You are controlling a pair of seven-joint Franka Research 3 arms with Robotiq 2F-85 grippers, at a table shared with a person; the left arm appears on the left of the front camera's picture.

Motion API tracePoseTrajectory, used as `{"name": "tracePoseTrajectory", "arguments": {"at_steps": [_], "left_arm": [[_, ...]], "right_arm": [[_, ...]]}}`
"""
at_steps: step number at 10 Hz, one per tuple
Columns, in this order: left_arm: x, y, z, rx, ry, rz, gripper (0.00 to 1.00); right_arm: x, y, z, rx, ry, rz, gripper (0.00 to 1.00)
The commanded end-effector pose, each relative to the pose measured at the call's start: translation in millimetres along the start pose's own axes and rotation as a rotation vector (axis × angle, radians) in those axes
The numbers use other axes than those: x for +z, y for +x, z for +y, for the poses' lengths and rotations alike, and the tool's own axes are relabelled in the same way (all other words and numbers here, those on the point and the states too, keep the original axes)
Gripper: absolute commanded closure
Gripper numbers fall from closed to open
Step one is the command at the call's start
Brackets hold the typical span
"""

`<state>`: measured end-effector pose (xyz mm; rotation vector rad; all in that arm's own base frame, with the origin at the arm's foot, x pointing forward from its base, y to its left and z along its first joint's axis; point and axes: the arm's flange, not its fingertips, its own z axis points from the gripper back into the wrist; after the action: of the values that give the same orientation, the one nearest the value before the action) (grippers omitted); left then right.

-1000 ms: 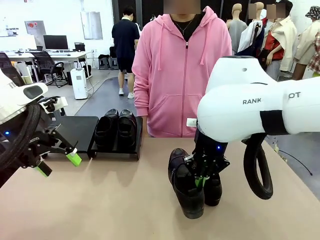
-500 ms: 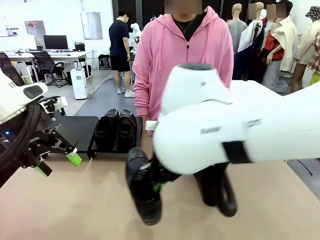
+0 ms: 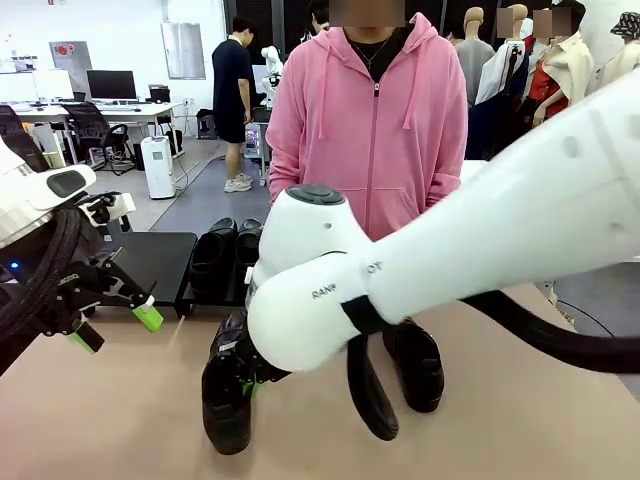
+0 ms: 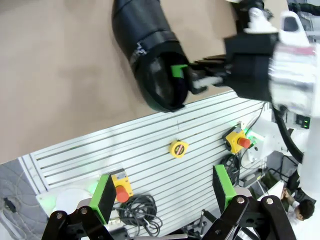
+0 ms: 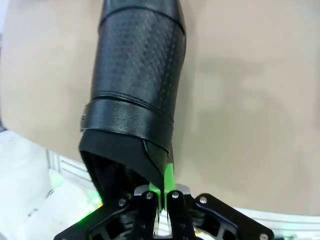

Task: Organize the shoes by placing them on the stand.
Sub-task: Pick up one Shoe and place it in the middle of the table.

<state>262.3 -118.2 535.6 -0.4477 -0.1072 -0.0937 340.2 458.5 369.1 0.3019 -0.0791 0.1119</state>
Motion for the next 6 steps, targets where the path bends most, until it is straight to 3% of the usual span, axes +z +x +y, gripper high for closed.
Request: {"name": "tracePoseTrajectory", "arguments": {"at_steps": [1,3,4,5,6], "left_arm": [[-0.5,1.7,0.6,-0.014,-0.014,-0.01,0.0],[-0.5,1.7,0.6,-0.014,-0.014,-0.01,0.0],[-0.5,1.7,0.6,-0.014,-0.014,-0.01,0.0],[-0.5,1.7,0.6,-0.014,-0.014,-0.01,0.0],[-0.5,1.7,0.6,-0.014,-0.014,-0.01,0.0]], "right_arm": [[-6.4,16.4,17.2,-0.004,0.041,0.028,1.0],[-11.7,19.8,10.4,0.006,0.081,0.066,1.0],[-12.1,19.4,9.2,0.02,0.079,0.057,0.47],[-9.5,18.5,8.4,0.024,0.081,0.054,0.0],[-3.3,16.7,5.4,0.019,0.089,0.039,0.0]]}}
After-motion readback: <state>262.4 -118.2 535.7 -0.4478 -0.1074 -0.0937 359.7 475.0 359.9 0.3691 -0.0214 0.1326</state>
